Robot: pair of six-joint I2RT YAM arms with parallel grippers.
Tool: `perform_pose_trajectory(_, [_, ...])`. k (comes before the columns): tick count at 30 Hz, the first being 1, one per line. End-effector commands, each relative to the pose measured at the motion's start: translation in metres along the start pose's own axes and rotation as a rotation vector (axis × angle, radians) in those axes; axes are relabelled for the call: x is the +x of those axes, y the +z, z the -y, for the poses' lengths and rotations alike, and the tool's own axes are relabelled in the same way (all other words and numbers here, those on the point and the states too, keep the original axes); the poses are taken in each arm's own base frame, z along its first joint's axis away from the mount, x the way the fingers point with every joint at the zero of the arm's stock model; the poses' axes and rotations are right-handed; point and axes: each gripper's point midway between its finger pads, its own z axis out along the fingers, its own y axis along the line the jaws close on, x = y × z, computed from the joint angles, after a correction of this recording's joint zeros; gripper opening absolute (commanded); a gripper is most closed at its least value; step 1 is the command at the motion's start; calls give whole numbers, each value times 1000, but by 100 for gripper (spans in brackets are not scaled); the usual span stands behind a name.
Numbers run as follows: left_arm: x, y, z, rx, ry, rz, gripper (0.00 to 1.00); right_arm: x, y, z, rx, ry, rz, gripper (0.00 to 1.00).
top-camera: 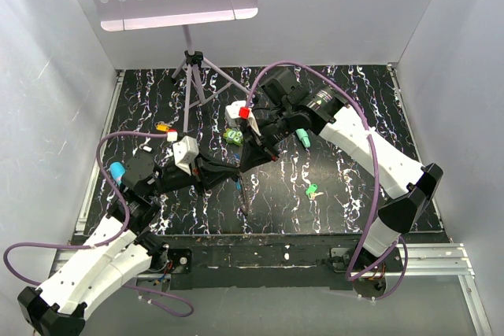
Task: Put the keys on the keyring
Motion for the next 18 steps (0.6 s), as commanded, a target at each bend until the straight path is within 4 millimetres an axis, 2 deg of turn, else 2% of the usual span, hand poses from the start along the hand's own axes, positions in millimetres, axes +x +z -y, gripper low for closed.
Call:
perform_pose_trajectory(1, [-1, 1, 2, 13, -1, -14, 5, -16, -2, -12, -15, -52, 34, 1])
perform_pose_trajectory(14, [-2, 0, -3, -22, -11, -19, 6, -11, 0, -9, 11, -59, 3, 1])
perform_pose_trajectory(16, [-2, 0, -5, -35, -13, -19, 14, -11, 0, -10, 14, -59, -1, 1])
perform_pose_trajectory(18, [-3, -1, -5, -37, -11, -15, 16, -11, 0, -9, 17, -63, -3, 1])
